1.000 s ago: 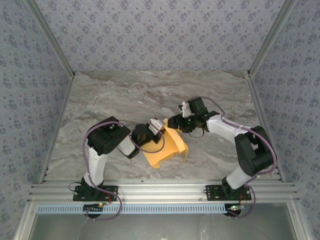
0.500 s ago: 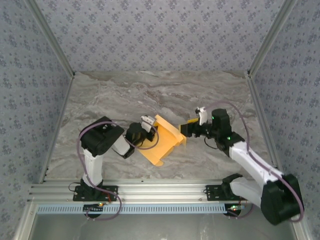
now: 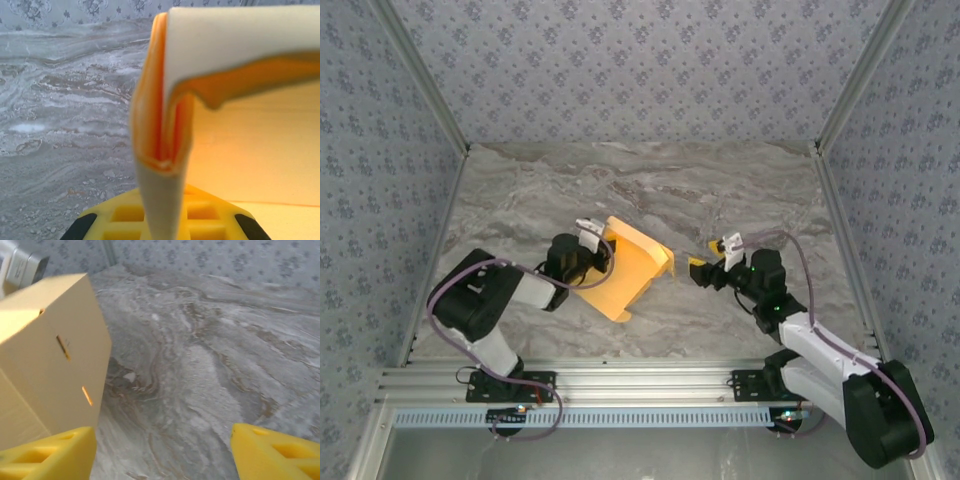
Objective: Fold the paper box
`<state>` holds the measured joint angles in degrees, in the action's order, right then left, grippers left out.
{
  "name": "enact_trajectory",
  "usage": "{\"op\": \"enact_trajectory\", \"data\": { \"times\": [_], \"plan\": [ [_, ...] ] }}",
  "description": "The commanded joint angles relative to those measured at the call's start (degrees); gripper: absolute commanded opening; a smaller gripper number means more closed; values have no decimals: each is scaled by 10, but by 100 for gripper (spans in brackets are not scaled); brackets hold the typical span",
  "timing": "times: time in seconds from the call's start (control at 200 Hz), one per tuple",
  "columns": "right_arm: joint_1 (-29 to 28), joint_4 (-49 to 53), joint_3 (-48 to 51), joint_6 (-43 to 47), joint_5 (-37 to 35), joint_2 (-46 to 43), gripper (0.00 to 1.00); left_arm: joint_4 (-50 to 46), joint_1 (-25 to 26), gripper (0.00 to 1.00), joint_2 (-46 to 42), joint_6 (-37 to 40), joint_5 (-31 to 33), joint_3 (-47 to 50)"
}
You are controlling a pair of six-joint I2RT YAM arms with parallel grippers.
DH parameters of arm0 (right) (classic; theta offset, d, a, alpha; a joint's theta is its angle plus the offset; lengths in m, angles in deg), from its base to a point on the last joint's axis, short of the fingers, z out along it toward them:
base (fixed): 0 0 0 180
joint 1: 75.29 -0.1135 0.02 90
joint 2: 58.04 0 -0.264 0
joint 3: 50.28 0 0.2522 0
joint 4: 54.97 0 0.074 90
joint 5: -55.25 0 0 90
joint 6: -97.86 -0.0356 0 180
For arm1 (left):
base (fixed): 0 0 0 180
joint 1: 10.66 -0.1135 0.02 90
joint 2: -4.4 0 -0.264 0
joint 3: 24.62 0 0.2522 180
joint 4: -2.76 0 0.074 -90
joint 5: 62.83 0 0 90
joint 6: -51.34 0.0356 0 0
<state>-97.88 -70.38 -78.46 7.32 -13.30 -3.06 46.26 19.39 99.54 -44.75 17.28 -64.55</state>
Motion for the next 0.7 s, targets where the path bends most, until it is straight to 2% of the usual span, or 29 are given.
{"op": "enact_trajectory", "data": {
  "times": [0.0, 0.15, 0.31, 0.57, 0.695],
  "plan": [
    [-41, -29, -19, 59, 42, 19, 69, -50, -26, 0, -15, 4, -63, -4],
    [-85, -29, -44, 81, 58, 61, 61, -66, -38, 0, -12, -6, -76, -17],
    [-132, -42, -73, 96, 13, 113, 56, -61, -37, 0, -2, -17, -103, -27],
    [-140, -62, -110, 74, 32, 158, 48, -50, -37, 0, 6, -28, -113, -26],
    [-161, -72, -116, 63, -9, 164, 47, -45, -35, 0, 9, -40, -106, -26]
  ]
}}
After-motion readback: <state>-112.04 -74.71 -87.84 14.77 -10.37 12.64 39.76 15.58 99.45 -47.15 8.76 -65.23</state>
